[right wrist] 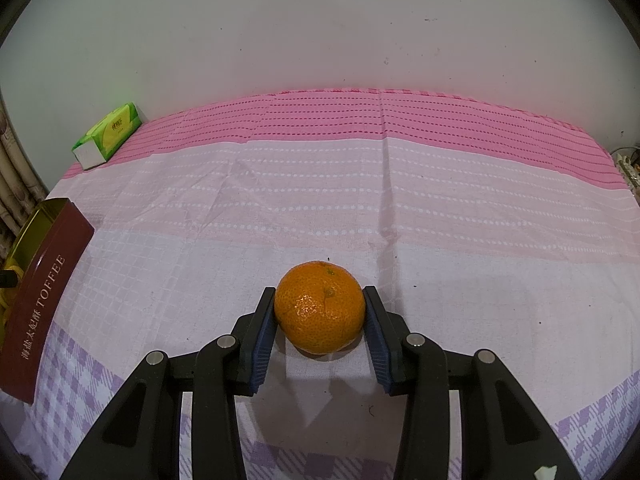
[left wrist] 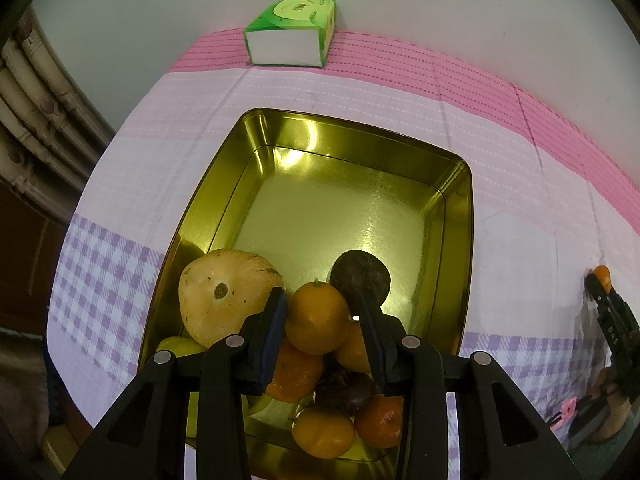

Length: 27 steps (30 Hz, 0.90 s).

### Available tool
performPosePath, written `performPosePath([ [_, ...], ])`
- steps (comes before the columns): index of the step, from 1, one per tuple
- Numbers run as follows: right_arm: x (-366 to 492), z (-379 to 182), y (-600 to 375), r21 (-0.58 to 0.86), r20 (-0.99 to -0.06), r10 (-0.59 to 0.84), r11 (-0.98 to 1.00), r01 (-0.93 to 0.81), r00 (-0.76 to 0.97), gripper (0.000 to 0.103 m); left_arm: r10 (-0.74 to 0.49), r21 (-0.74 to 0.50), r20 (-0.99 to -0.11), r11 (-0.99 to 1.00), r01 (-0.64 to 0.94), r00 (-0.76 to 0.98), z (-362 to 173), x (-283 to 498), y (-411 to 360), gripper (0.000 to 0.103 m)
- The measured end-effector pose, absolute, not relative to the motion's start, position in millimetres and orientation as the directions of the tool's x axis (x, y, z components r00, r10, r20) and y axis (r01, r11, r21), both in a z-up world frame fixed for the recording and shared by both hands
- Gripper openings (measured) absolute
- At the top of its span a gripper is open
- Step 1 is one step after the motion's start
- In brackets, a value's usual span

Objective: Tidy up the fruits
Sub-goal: 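Carry the mandarin with the left gripper into the tin, then open the left gripper to release the mandarin and withdraw it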

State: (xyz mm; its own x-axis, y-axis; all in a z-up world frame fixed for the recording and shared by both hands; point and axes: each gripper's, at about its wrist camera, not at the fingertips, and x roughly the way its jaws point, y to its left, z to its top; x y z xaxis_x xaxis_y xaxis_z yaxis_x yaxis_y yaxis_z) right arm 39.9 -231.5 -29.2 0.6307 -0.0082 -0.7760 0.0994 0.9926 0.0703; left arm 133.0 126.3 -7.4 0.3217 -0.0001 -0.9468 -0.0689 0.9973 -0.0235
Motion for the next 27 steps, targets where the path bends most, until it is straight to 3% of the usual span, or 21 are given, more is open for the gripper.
performPosePath([
  [10, 40.7, -29.3, -230.5, 0.066, -0.777, -0.01, 0.993, 0.098, 0.63, 0.04, -0.005, -0.029, -0.944, 0.997, -0.068, 0.331, -3.0, 128.2, 125.9, 0.039],
  [15, 40.5, -29.2, -230.5, 0.058, -0.778, -0.016, 0.994, 0.097, 0.628, 0.04, -0.011, -0.037, -0.939, 0.997, -0.068, 0.344, 3.6, 123.5, 127.6, 0.052],
  [27, 41.8, -29.0, -230.6, 0.051, -0.779, -0.02, 0.994, 0.095, 0.627, 0.04, 0.026, 0.002, -0.894, 0.999, -0.053, 0.447, 33.9, 103.0, 135.4, 0.059],
])
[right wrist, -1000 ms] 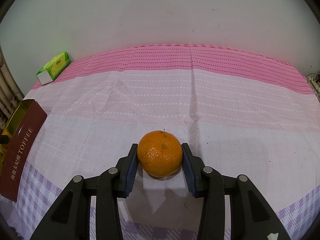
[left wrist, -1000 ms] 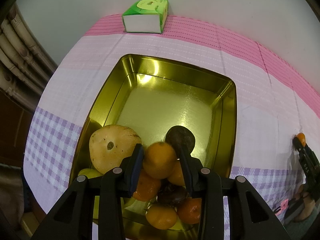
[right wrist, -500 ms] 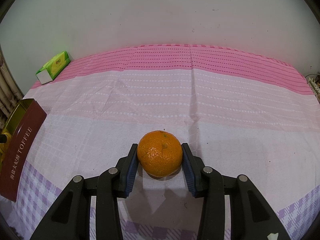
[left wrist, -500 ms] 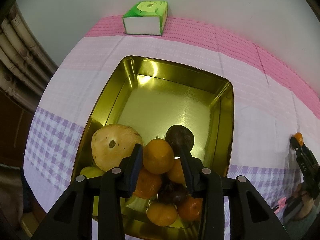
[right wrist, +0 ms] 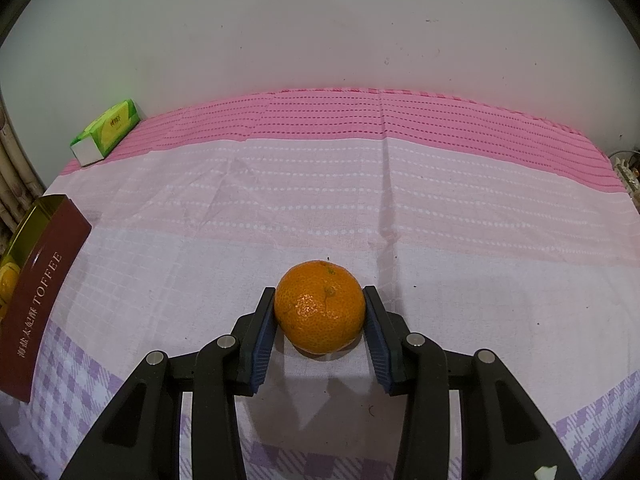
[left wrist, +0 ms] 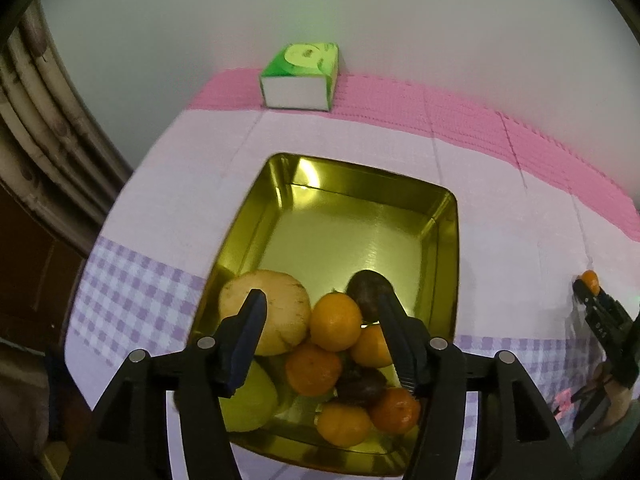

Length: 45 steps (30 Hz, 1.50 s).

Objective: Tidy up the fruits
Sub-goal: 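Open the left gripper to release the mandarin and withdraw it, then carry the orange with the right gripper over the tin and lower it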

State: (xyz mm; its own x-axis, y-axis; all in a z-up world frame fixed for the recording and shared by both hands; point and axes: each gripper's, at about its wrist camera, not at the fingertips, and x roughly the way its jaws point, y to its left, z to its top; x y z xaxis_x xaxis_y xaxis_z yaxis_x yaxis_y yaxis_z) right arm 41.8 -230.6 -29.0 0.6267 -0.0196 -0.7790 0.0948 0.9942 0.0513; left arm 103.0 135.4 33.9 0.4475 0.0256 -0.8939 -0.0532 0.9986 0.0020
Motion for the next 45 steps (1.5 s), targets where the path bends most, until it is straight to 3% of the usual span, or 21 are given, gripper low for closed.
performPosePath([
  [28, 43.9, -27.6, -222.5, 0.011, -0.78, -0.064, 0.993, 0.116, 0.623, 0.038, 0.086, 0.021, -0.884, 0.989, -0.145, 0.46, 15.4, 71.2, 187.2, 0.061],
  [45, 41.3, -2.5, -182.4, -0.035, -0.773, -0.058, 0.998, 0.049, 0.632, 0.038, 0.119, 0.051, -0.863, 0.987, -0.15, 0.491, 20.2, 61.7, 188.9, 0.07],
])
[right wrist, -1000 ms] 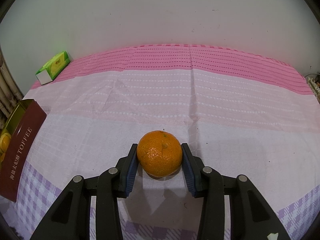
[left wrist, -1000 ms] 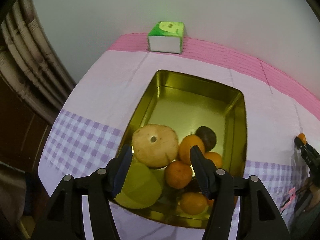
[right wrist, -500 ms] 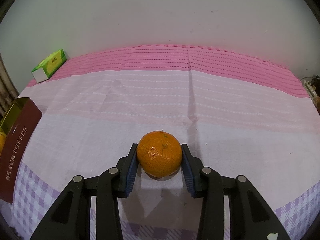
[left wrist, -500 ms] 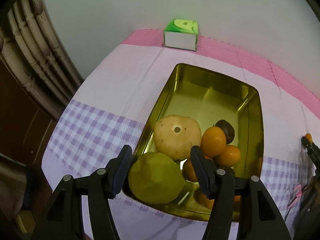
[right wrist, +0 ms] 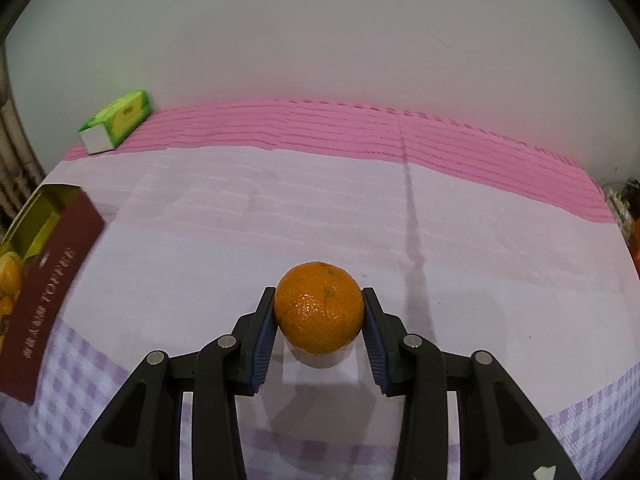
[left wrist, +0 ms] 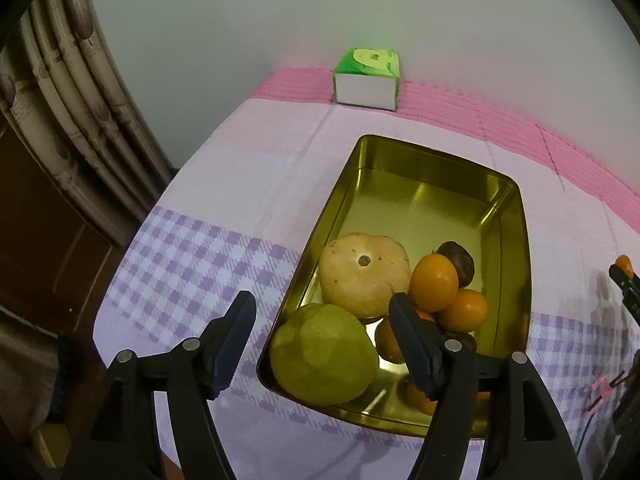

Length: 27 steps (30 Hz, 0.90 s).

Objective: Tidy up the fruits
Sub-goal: 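Carry the orange with the right gripper over the tin and lower it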

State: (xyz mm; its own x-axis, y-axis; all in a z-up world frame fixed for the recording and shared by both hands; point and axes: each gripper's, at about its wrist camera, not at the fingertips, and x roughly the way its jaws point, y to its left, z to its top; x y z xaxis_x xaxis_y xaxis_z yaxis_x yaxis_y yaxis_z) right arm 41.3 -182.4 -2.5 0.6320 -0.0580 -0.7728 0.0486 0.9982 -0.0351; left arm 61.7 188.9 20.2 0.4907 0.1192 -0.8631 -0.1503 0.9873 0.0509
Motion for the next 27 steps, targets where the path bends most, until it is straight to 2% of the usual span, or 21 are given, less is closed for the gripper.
performPosePath([
  [27, 44.8, 48.4, 4.5, 0.055, -0.759, 0.259, 0.94, -0.337, 0.597, 0.038, 0.123, 0.01, -0.853, 0.976, -0.219, 0.506, 29.5, 55.4, 211.9, 0.075],
])
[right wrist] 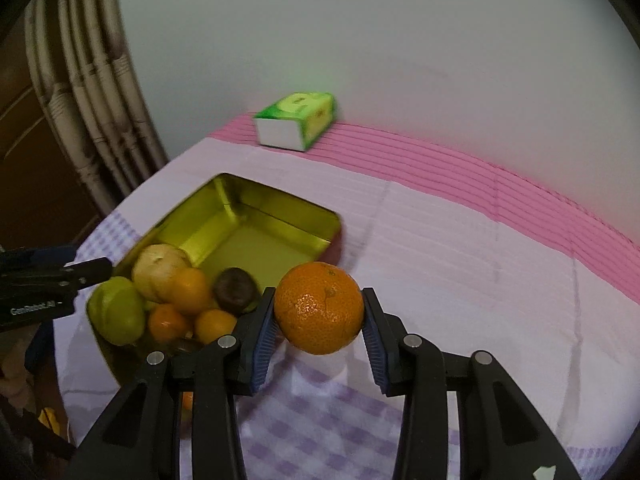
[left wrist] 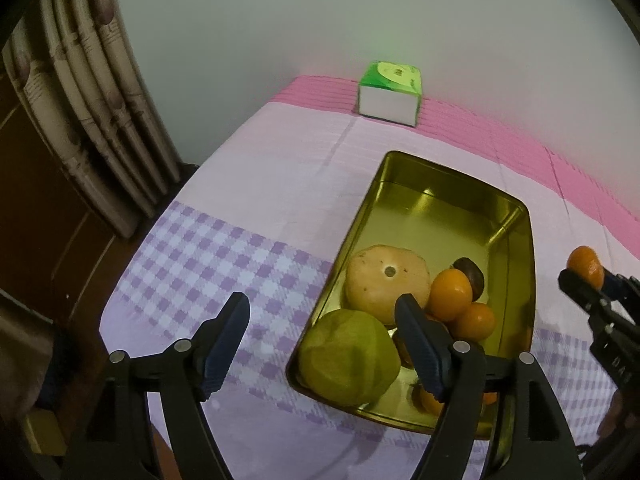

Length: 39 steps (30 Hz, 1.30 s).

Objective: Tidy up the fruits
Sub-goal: 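Carry the orange with the right gripper over the tin and lower it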

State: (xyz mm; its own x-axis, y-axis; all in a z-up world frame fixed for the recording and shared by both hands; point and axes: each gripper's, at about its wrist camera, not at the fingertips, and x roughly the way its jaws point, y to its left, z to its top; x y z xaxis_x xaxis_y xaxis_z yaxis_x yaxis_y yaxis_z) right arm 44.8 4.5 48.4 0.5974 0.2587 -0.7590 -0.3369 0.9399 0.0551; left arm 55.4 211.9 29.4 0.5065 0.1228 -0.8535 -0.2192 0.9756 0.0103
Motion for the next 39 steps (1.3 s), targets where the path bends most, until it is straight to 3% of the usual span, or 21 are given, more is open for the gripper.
performPosePath([
  [12, 51.6, 35.4, 56.3, 0.042, -0.781, 0.305, 0.897, -0.441, 0.545, 0.038, 0.137, -0.022, -0.864, 0.951, -0.309, 0.484, 27.6, 38.7, 237.2, 0.076],
  [39, 78.5, 1.4, 80.3, -0.021, -0.821, 0.239, 0.895, -0.445, 0.518, 0.038, 0.139, -0.034, -0.877, 0.936, -0.349, 0.46, 22.9, 36.9, 246.2, 0.076],
])
